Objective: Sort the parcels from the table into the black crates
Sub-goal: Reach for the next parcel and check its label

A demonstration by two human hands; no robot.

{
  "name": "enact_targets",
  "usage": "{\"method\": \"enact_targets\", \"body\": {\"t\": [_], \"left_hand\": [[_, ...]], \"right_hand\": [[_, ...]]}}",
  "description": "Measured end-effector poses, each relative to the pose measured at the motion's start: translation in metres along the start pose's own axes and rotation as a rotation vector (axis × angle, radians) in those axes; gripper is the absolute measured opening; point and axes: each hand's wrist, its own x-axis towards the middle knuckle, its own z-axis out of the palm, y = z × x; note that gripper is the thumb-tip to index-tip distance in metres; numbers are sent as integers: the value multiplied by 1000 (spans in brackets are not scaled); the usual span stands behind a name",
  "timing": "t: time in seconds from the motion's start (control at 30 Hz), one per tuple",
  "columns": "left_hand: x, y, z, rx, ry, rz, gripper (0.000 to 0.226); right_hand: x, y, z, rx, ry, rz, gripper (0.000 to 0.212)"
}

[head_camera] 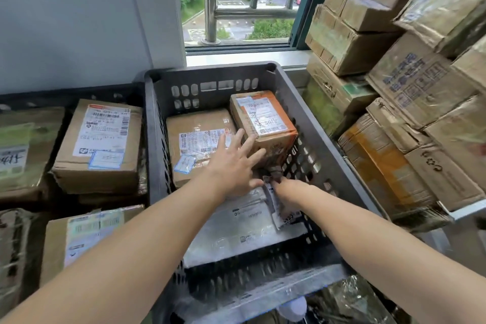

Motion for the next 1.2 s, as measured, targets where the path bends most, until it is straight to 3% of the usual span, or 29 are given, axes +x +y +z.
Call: {"method": "enact_targets", "body": {"t": [0.23, 0.37, 0.43, 0.6, 0.87, 1.2], "left_hand": [[-8, -9, 17, -52, 28, -34, 84], [-13, -15, 13, -46, 30, -59, 86], [-17, -17, 8, -72, 35, -82, 87], [-28, -19, -1, -102, 15, -139, 93], [-39, -13, -12, -12, -32, -253, 95], [-111, -31, -70, 11, 118, -340, 94]], "right_hand": [[23, -13, 26, -52, 67, -43, 69], [14, -2, 7, -38, 86, 16, 42], [5, 4, -3, 1, 96, 24, 38], [-11, 13, -9, 35, 95, -46, 66], [-27, 9, -11, -74, 403, -137, 100], [-99, -21, -51, -104, 699, -39, 106]]}}
